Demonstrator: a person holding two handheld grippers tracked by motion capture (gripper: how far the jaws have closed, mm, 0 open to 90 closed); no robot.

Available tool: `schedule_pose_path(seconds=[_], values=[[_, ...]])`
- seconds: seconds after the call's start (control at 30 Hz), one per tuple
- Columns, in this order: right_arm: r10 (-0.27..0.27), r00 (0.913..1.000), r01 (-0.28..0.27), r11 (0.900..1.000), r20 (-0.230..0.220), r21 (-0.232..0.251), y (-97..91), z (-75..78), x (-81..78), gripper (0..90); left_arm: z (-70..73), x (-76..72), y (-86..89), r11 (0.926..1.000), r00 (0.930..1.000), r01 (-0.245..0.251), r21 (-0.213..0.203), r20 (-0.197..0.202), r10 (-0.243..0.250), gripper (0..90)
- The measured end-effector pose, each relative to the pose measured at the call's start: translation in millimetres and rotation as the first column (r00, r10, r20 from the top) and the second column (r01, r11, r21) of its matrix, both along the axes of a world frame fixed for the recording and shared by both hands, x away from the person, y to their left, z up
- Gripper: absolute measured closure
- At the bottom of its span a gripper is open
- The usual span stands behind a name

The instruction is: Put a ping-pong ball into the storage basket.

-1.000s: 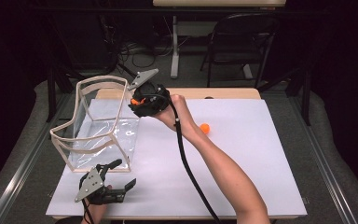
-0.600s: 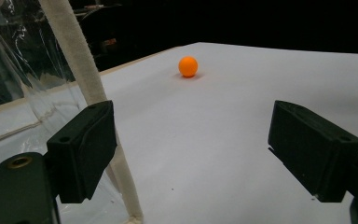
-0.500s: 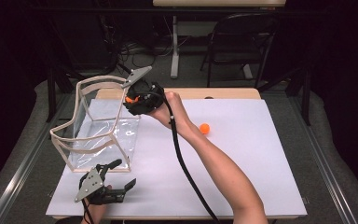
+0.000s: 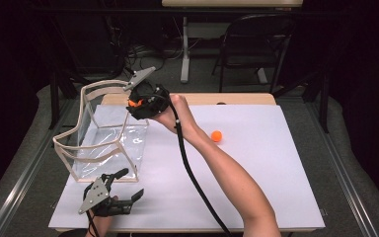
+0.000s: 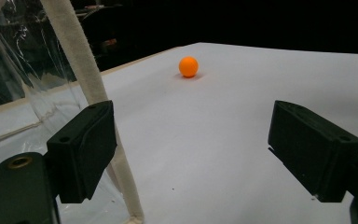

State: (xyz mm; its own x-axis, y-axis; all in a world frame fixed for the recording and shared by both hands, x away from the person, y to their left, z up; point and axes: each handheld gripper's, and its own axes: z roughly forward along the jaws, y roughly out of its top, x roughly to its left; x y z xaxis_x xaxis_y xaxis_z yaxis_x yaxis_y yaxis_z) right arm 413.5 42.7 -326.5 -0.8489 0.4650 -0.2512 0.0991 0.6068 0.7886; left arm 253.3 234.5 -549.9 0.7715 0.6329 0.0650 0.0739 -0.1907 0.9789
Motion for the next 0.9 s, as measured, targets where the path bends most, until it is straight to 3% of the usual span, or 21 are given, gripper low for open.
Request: schedule_pose_path(seconds=[0.9], values=[[0.014,0.9999,-0.015,0.9997,-0.008,-0.022,25.2,3.3,8.7,50.6,0.3,0.0,0.9,1.0000,1.0000,-0.002,0.001,0.001,0.002,15.8]])
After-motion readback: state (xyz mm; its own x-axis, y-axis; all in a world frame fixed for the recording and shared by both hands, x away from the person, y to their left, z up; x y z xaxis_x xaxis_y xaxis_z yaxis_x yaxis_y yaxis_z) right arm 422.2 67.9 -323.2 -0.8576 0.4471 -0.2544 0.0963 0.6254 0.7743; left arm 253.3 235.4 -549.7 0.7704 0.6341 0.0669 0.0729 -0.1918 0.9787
